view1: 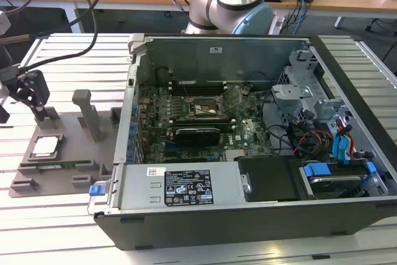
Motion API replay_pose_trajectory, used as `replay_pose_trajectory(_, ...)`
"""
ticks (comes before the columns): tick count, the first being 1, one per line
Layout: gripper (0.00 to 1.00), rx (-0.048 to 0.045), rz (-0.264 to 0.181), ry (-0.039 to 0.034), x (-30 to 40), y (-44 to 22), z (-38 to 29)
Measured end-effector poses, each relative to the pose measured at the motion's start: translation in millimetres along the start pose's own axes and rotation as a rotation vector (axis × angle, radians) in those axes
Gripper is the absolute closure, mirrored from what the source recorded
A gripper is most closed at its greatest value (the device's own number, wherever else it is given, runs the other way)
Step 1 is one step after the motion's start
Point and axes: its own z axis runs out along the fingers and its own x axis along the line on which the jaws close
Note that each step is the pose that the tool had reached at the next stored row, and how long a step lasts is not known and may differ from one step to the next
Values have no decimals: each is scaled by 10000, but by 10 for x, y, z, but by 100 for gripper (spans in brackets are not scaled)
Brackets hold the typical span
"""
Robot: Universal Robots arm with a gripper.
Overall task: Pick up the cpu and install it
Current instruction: 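Pick up the cpu and move it towards the insertion slot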
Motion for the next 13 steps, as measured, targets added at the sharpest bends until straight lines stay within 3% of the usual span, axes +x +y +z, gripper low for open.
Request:
replay_pose_trajectory(4,28,0,-1,0,-28,-28,44)
replay_pose_trajectory(13,28,0,0,1,-42,-25,196)
